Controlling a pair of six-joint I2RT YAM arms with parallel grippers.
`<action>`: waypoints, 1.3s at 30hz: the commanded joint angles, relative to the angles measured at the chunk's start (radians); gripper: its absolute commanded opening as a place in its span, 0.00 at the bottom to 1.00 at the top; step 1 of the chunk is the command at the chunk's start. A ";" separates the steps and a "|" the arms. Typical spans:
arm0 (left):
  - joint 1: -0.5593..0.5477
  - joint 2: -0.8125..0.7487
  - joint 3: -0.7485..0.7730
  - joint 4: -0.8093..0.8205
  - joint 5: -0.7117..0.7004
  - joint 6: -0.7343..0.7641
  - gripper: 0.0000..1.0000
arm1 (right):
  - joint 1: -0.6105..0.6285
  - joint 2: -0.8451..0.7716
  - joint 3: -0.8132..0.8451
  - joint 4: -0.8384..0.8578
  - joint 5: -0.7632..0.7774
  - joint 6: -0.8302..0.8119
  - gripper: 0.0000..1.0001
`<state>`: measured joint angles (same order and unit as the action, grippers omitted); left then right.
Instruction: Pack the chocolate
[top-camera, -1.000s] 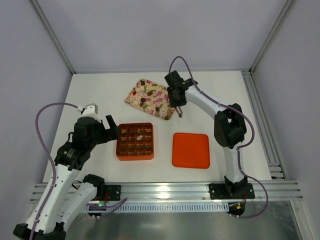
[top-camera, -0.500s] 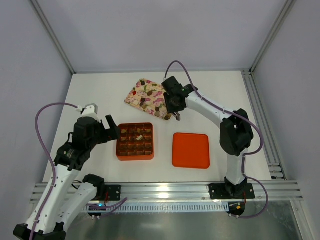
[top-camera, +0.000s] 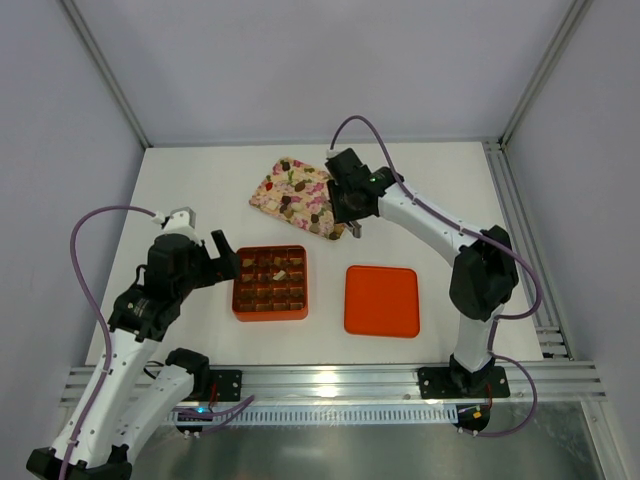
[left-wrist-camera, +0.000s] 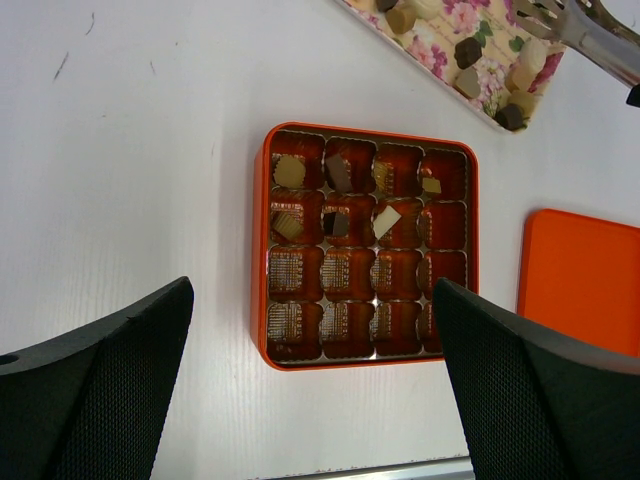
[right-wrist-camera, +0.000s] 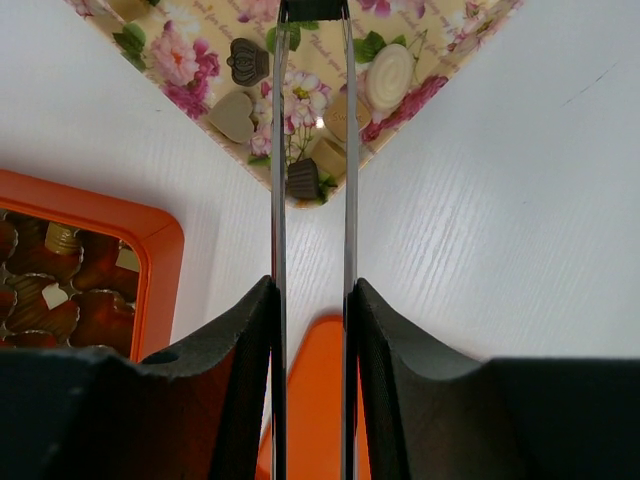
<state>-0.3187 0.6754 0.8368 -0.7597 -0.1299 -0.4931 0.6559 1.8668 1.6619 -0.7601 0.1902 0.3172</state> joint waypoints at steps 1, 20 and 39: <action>-0.002 -0.011 0.012 0.017 0.007 -0.001 1.00 | 0.022 -0.061 0.021 0.007 0.003 0.011 0.38; -0.002 -0.010 0.012 0.020 0.007 -0.001 1.00 | 0.122 -0.181 -0.053 0.005 -0.008 0.039 0.38; -0.002 -0.010 0.012 0.019 0.010 -0.001 1.00 | 0.361 -0.393 -0.269 -0.013 0.029 0.129 0.38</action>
<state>-0.3187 0.6739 0.8368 -0.7597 -0.1291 -0.4931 0.9863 1.5284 1.4128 -0.7891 0.1837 0.4049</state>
